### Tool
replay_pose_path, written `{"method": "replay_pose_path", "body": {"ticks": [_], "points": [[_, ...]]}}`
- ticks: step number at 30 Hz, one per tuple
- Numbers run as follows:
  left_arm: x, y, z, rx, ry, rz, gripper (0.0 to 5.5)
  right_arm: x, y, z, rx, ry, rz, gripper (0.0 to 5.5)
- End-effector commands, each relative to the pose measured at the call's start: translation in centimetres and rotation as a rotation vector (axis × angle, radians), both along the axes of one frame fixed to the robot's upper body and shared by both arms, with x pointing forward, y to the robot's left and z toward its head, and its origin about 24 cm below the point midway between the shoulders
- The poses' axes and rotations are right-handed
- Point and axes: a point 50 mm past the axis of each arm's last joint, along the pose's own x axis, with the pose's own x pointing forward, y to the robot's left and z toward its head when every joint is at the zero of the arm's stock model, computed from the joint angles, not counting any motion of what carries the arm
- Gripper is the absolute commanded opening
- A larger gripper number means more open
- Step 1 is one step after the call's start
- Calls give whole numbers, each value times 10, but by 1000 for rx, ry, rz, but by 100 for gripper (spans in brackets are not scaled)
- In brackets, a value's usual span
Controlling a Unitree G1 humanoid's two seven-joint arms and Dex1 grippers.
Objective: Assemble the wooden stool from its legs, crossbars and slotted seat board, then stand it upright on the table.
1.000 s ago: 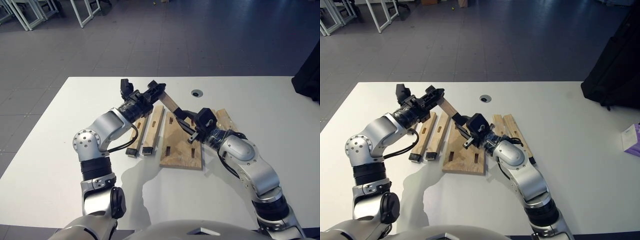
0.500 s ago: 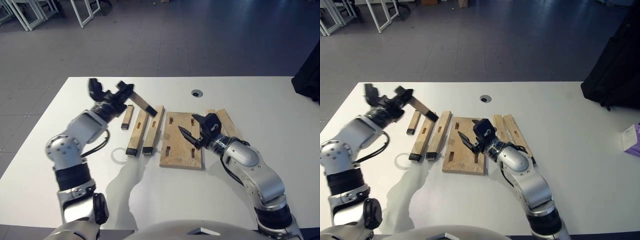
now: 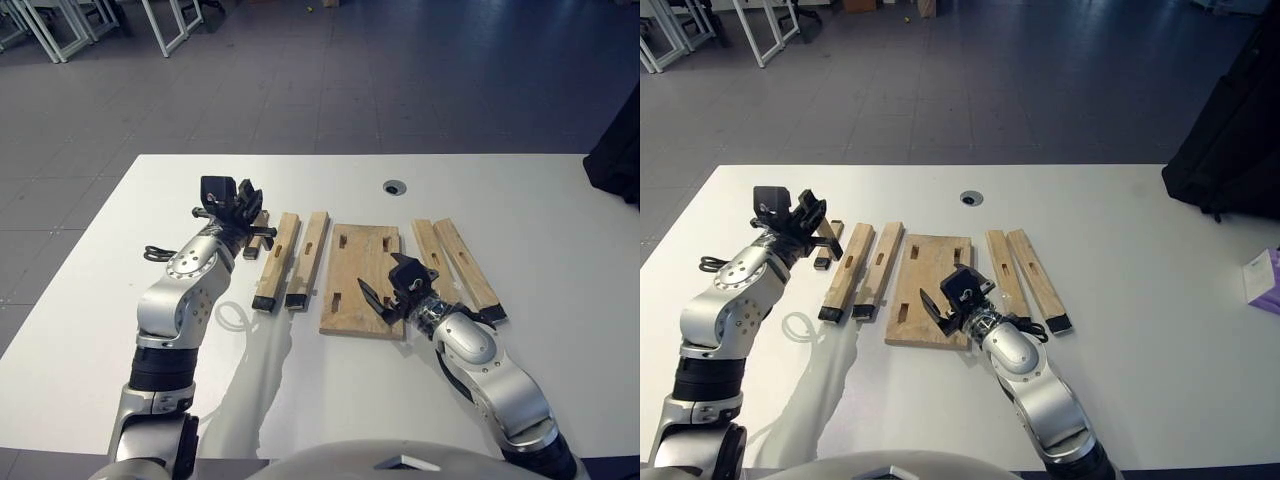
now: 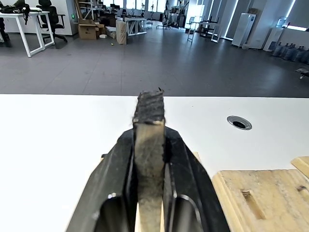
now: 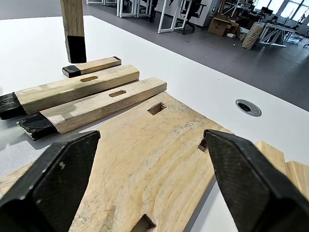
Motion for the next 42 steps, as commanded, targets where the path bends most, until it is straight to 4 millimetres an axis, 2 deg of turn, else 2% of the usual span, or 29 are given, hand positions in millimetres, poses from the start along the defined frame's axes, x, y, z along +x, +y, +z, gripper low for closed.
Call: {"method": "replay_pose_path", "body": {"ticks": [1,14,19,32,36,42], "points": [[-1,2,-6,-21,1,5,43,1,-1,-2,-16,3,1,396],[8,0,-29,-75,45,31,43,3,-1,-6,-30,5,16,396],[8,5,-34,-55,51,63,43,4,-2,-6,-37,0,26,396],[18,0,-30,-115,38,79,43,5,0,-6,-39,-3,35,396],[21,1,-32,-82,39,92,43,5,0,-7,-40,-5,35,396],[15,6,-47,-3,75,136,43,4,-1,-6,-45,-11,34,396]]}}
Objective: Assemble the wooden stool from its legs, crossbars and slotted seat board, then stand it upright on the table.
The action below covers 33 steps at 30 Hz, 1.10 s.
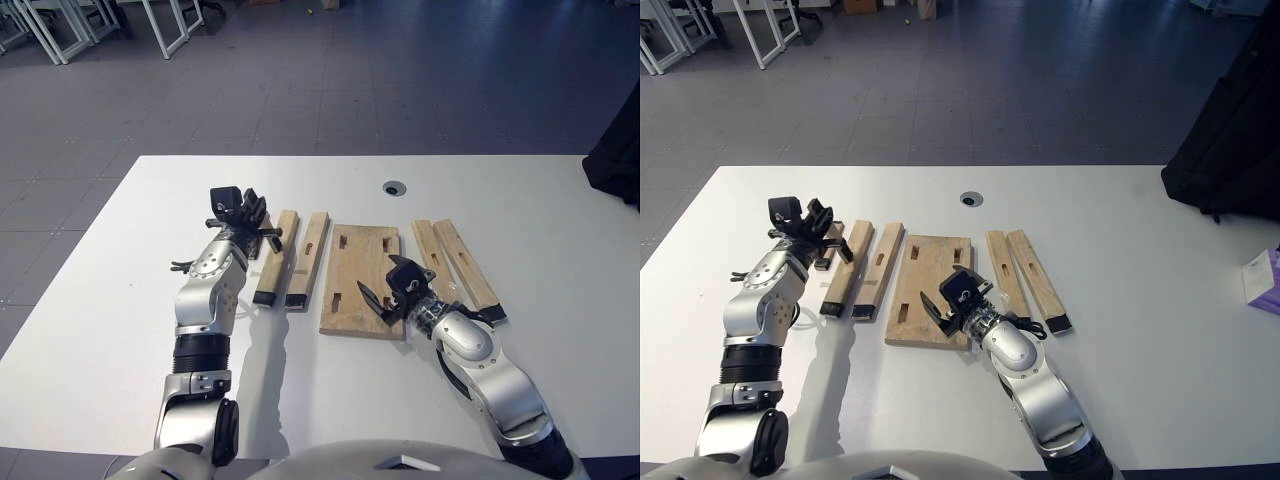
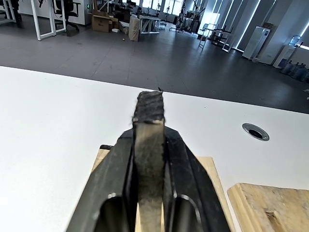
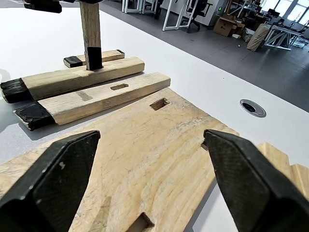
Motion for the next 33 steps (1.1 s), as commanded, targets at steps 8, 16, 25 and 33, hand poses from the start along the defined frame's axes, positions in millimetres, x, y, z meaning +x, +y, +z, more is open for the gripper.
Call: {"method": "replay_pose_path", "body": {"ticks": [8,16,25,33], "points": [[-34,-9,-65,24,199,67,43,0,-1,1,-9,-14,1,396],[-56,-5,-99,170,398,58,43,1,0,3,-8,-18,2,396],[-74,-13,-116,44,463,67,43,2,-1,6,-5,-25,-6,396],[-59,-16,-32,28,150,51,43,1,0,7,-3,-31,-19,396]]}}
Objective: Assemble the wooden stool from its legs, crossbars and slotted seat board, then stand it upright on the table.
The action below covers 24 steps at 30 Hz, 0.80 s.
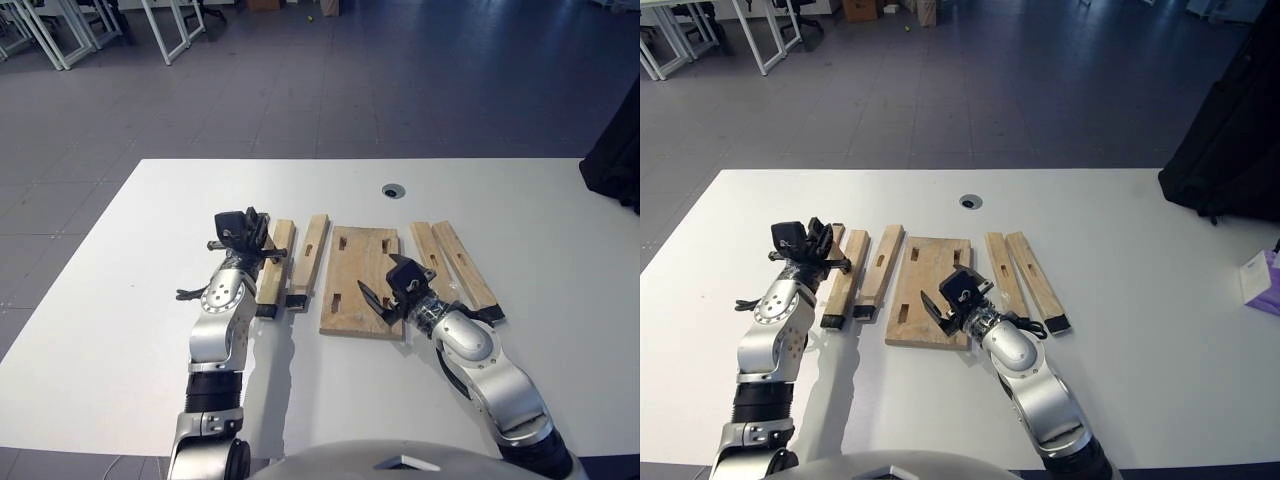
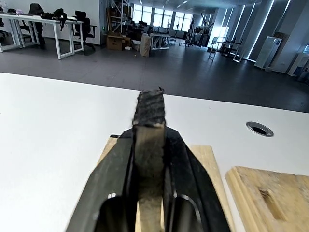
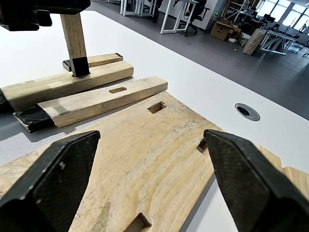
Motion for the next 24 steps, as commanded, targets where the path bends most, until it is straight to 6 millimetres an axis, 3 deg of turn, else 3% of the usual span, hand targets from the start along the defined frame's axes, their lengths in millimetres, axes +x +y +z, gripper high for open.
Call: {"method": "replay_pose_path", "body": {"ticks": [1,5,10,20,24], "points": [[-15,1,-7,15,139,12,43,1,-1,5,-1,-21,-19,396],[-16,2,17,70,76,44,43,2,-2,6,-3,-24,-25,396],[-17,-2,19,55,75,69,43,3,-1,6,-2,-24,-22,396],[-16,0,28,27,38,96,218,3,-2,6,-6,-22,-22,396],[-4,0,65,24,-48,55,239,3,-1,4,-6,-17,-25,396]]}}
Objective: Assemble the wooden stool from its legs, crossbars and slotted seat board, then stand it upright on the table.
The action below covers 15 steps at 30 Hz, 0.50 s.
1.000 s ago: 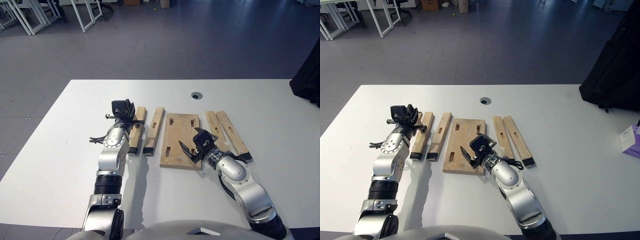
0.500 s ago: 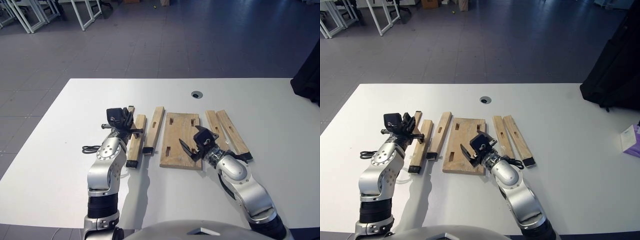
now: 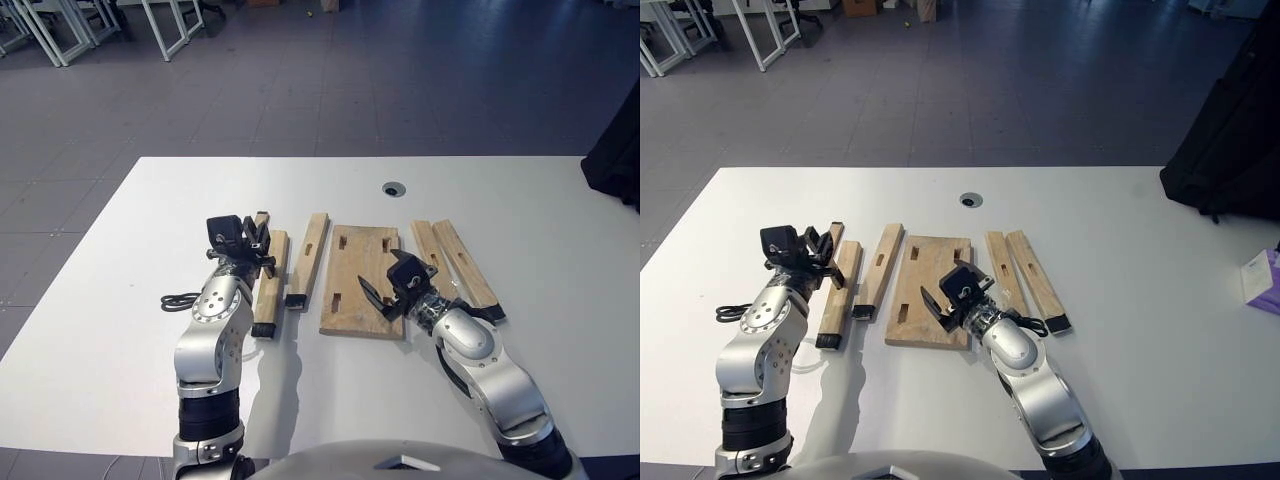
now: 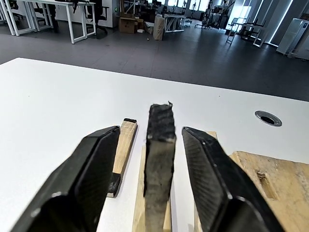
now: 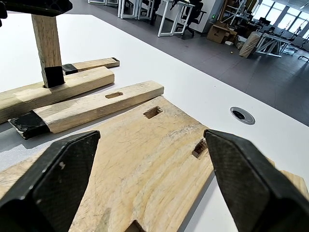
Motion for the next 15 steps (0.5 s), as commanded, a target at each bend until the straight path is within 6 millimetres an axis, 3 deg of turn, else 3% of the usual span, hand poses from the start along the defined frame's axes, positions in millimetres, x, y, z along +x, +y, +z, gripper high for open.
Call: {"method": "replay_pose_path", "body": {"ticks": [1,7,9,11,13,15], "points": [[16,1,47,11,-111,-34,239,1,-1,-1,-7,4,-15,396],[61,5,132,-10,-310,-114,239,1,-1,-2,-4,6,-28,396],[72,2,140,-20,-325,-149,239,2,-1,-3,-3,5,-28,396],[80,3,106,-17,-187,-153,239,2,1,-3,-2,6,-22,396],[74,6,37,-60,56,-149,239,3,2,-3,-1,5,-17,396],[51,5,-18,-114,231,-127,239,3,1,-3,-2,6,-16,396]]}}
